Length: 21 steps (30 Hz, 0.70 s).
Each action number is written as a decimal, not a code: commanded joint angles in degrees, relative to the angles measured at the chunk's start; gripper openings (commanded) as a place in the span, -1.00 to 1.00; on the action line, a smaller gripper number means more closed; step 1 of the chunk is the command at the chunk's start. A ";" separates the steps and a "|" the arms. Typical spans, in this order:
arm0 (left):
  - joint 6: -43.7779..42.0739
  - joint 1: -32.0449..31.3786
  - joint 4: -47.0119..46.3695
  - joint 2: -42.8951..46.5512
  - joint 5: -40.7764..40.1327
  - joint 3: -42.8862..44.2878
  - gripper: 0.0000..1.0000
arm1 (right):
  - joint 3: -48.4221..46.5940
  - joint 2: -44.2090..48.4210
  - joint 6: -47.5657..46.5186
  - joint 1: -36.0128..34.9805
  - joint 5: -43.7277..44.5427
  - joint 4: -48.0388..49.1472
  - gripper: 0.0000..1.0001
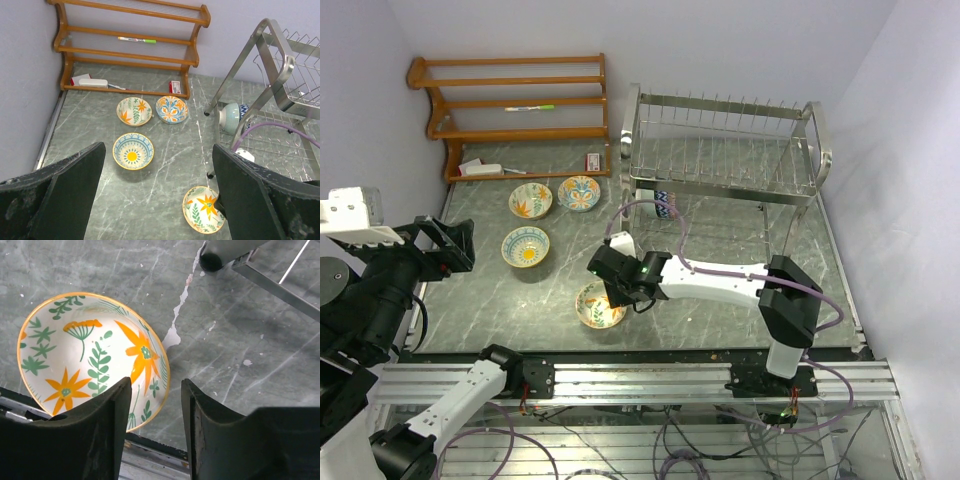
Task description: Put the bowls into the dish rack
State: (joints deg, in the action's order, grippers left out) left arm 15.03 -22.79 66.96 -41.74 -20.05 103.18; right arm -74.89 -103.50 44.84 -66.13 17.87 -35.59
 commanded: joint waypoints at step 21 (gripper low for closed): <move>-0.85 -0.42 -0.15 1.02 0.77 1.12 0.98 | -25.38 -16.65 -8.75 -14.01 6.48 -12.30 0.13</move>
State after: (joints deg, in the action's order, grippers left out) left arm 14.96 -22.79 66.15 -41.69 -19.35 103.07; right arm -97.47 -118.24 37.45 -80.42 19.11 -43.55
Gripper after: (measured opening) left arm 0.990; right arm 0.586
